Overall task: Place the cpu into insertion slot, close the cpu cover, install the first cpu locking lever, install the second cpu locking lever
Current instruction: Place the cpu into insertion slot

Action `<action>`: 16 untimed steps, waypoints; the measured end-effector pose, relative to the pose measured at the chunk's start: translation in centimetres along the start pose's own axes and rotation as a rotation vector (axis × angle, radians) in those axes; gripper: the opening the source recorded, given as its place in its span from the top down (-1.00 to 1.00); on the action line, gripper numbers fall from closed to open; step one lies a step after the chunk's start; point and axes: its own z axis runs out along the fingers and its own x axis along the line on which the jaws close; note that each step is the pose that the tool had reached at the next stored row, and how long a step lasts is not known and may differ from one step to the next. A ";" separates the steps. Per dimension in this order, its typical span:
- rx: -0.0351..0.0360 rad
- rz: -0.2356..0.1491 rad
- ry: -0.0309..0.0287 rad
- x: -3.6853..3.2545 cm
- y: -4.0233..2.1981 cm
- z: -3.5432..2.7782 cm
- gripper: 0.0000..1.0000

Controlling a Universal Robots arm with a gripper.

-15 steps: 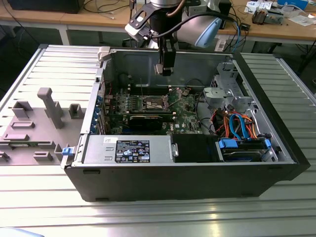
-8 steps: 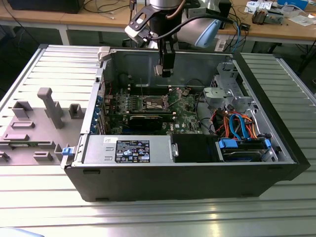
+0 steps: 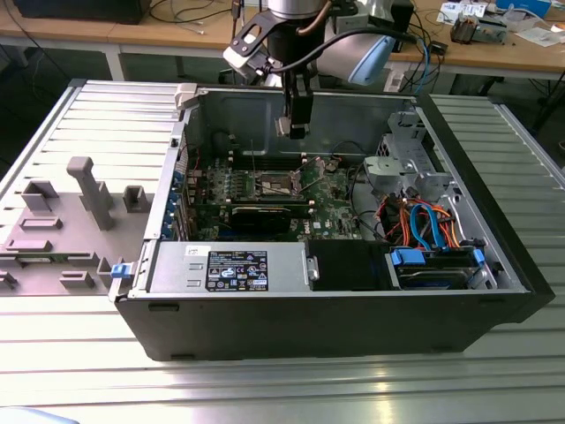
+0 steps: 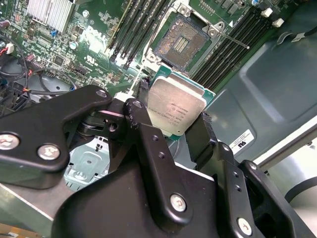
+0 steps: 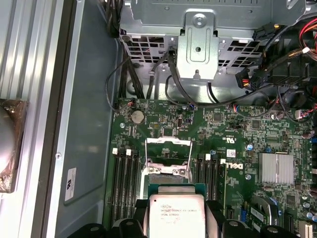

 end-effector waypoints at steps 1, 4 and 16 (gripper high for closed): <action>0.0000 0.000 0.0000 0.00 0.00 0.01 -0.09; 0.0000 0.000 0.0000 0.00 -0.01 0.08 -0.09; 0.0000 0.000 0.0000 -0.01 -0.03 0.39 -0.09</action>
